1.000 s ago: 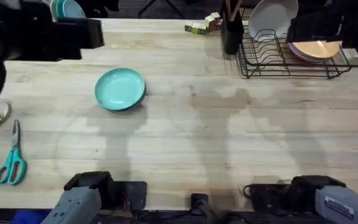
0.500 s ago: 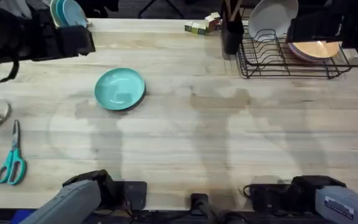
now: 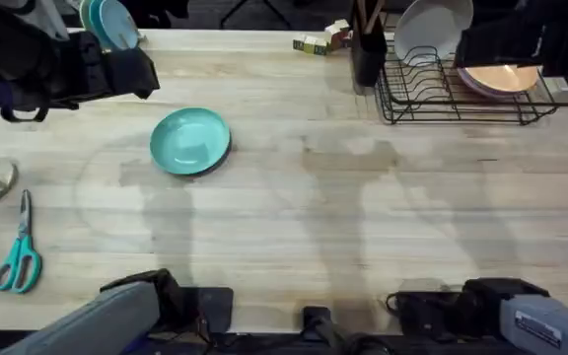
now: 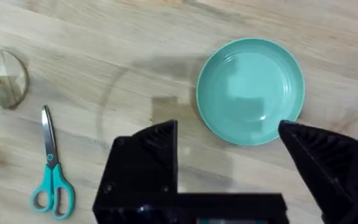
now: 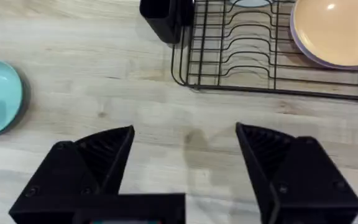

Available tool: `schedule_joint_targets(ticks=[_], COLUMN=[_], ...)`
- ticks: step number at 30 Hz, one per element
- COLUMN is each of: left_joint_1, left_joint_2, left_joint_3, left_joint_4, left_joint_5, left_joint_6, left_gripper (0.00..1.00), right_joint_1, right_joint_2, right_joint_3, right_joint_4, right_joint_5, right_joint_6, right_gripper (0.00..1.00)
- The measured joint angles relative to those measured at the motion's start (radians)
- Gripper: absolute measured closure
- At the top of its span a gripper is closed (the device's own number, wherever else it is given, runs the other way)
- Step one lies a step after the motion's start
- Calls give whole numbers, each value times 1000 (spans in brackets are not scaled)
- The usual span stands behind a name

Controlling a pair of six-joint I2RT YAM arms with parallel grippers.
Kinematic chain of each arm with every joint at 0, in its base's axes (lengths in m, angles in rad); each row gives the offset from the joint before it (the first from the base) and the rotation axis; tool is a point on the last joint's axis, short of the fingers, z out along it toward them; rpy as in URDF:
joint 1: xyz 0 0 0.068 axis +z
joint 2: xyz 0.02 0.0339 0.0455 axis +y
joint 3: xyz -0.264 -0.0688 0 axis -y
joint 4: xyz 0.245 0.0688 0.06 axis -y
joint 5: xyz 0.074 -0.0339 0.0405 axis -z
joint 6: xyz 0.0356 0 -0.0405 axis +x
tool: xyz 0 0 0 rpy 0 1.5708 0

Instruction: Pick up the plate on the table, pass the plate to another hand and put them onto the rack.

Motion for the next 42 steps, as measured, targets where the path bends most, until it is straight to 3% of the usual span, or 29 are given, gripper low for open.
schedule_joint_targets(ticks=[12, 13, 26, 42], left_joint_1=[0, 0, 0, 2], left_joint_2=[123, 217, 434, 607], left_joint_3=[0, 0, 0, 0], left_joint_4=[12, 59, 120, 214], left_joint_5=[-27, -31, -31, -39], left_joint_6=[2, 3, 17, 44], left_gripper=[7, 7, 7, 7], right_joint_1=[0, 0, 0, 0], right_joint_2=[0, 0, 0, 0], right_joint_3=[0, 0, 0, 0], right_joint_4=[7, 15, 34, 34], right_joint_5=[0, 0, 0, 0], right_joint_6=[0, 0, 0, 0], right_gripper=[9, 9, 9, 9])
